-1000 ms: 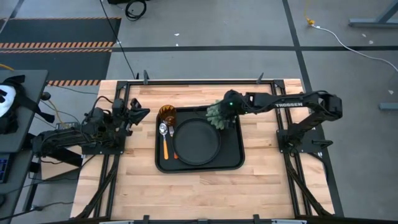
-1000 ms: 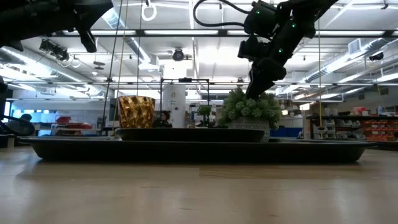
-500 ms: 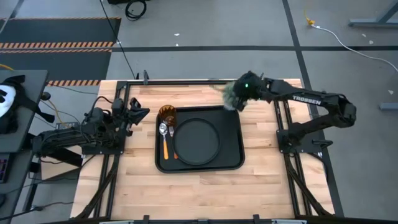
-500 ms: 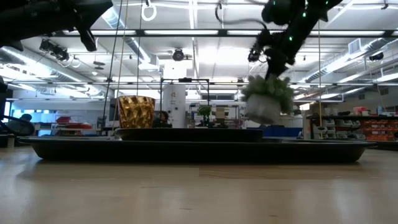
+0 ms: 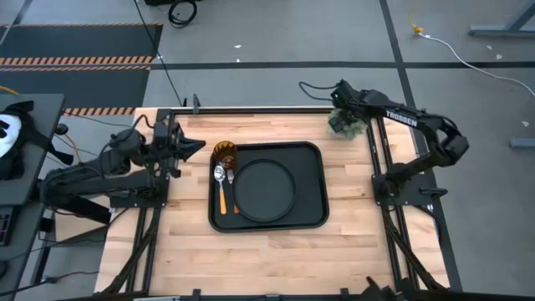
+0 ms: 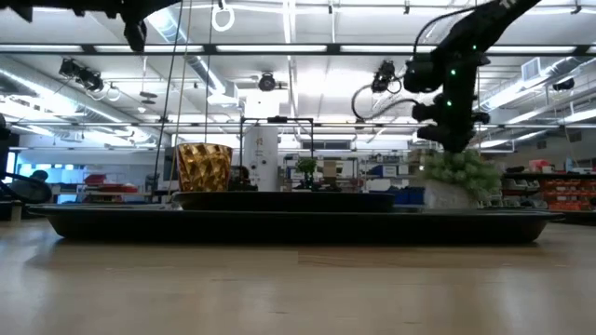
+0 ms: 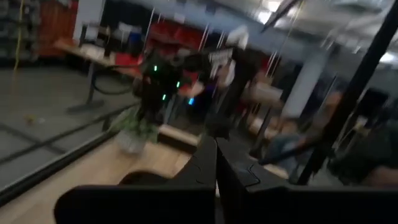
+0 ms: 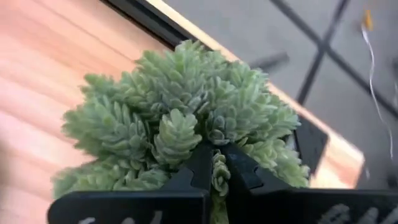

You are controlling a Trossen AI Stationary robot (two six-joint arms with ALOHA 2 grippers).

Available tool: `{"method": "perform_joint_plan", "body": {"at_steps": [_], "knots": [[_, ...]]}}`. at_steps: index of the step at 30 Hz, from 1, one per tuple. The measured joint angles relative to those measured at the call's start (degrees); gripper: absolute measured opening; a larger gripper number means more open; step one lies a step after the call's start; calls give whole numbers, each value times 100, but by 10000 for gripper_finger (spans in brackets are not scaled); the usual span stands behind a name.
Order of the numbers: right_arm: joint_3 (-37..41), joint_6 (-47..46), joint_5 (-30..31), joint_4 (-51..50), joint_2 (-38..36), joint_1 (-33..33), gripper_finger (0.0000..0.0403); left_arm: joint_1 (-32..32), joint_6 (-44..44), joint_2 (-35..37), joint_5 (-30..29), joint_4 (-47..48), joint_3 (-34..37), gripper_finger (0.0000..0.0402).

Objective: Pick and place plate/cup/fork/spoon on tray
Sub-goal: Remove the gray potted plant from the black serving tray

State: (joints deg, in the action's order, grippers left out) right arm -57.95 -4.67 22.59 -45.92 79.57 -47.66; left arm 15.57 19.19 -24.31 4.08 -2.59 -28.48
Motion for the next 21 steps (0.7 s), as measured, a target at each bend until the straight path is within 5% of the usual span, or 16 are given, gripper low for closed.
{"method": "perform_joint_plan", "body": {"at_steps": [12, 21], "knots": [[-11, -591, 175, -353, 168, -505, 36, 0, -691, -494, 23, 781, -1231, 8], [-6, -908, -459, -692, -336, -157, 120, -2, -423, -484, 35, 1334, -1311, 21]]}}
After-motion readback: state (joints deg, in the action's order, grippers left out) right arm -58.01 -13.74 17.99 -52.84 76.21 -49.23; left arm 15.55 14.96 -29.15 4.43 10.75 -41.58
